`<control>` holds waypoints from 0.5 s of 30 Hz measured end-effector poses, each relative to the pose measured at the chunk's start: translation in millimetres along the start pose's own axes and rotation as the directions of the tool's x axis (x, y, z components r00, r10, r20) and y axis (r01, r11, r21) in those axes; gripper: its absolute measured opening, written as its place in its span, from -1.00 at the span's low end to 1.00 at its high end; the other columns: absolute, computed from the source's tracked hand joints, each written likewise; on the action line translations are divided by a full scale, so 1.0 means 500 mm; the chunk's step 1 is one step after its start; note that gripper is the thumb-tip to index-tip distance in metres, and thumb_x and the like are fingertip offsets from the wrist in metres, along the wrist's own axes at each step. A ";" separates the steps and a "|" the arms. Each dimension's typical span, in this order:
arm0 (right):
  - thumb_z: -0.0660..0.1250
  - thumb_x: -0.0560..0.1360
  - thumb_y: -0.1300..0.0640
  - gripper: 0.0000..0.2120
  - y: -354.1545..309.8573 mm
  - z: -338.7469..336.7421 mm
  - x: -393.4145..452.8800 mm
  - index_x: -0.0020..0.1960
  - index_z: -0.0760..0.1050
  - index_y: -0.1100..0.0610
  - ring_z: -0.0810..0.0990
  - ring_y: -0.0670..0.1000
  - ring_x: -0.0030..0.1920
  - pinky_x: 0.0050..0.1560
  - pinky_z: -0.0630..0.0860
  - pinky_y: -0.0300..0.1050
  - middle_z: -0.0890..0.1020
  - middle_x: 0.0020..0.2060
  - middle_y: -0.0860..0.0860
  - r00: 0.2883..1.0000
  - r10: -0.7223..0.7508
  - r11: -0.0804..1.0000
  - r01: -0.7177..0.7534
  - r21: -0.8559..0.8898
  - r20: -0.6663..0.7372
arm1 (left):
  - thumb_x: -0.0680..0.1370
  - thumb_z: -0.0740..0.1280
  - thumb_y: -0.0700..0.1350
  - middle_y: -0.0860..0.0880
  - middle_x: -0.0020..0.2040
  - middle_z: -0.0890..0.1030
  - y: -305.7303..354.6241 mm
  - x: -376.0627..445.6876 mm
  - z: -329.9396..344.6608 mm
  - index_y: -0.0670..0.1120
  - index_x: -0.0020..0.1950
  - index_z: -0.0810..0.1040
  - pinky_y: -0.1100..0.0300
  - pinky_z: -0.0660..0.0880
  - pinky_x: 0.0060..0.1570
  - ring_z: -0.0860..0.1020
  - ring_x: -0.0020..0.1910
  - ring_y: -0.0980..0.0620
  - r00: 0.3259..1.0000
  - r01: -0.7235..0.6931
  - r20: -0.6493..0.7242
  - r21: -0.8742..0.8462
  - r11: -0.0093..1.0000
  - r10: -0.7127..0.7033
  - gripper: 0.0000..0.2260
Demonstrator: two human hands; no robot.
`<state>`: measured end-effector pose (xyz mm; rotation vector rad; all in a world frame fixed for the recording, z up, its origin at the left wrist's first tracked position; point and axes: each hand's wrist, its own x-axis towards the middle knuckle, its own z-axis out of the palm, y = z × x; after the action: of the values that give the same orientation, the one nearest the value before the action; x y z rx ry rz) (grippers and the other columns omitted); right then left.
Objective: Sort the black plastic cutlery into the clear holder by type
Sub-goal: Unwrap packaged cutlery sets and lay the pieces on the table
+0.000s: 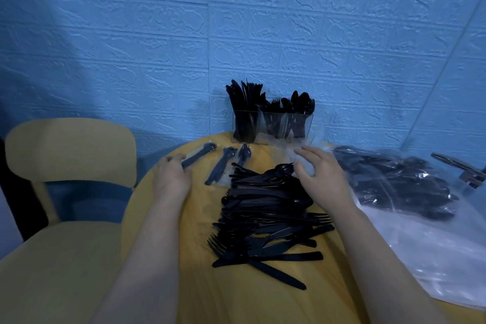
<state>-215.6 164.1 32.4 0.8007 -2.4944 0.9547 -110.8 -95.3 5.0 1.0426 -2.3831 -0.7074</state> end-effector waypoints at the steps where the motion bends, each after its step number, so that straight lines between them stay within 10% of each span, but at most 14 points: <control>1: 0.26 0.56 0.10 -0.69 -0.003 0.002 -0.001 0.27 0.53 0.11 0.39 0.00 0.32 0.44 0.17 -0.02 0.52 0.28 -0.01 1.000 -0.014 1.000 0.014 -0.005 0.005 | 0.61 0.22 -0.09 -0.22 0.35 0.40 -0.003 0.002 0.005 -0.10 0.41 0.40 -0.01 0.27 0.31 0.31 0.34 -0.20 1.000 0.002 0.017 0.035 0.999 -0.002 -0.64; 8: 0.25 0.58 0.09 -0.66 0.005 0.003 0.000 0.33 0.47 0.14 0.41 0.01 0.30 0.25 0.22 -0.29 0.50 0.29 0.01 0.997 0.044 0.999 -0.043 -0.014 0.068 | 0.57 0.26 -0.16 -0.19 0.09 0.58 -0.011 0.007 0.012 -0.13 0.22 0.56 0.01 0.46 0.08 0.49 0.13 -0.18 0.997 -0.058 -0.045 0.085 0.995 0.062 -0.75; 15: 0.14 0.62 0.04 -0.58 0.015 0.007 0.006 0.43 0.33 0.17 0.45 0.08 0.29 0.26 0.33 -0.12 0.45 0.34 0.11 0.968 0.184 0.983 -0.178 -0.047 0.170 | 0.55 0.26 -0.20 -0.20 0.04 0.63 0.007 -0.005 0.001 -0.17 0.14 0.61 0.07 0.45 0.01 0.55 0.04 -0.17 0.969 -0.103 -0.237 -0.101 0.990 0.077 -0.78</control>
<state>-222.9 165.1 27.8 0.6817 -2.7658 0.9379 -111.8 -91.2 6.2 0.9106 -2.1493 -0.6413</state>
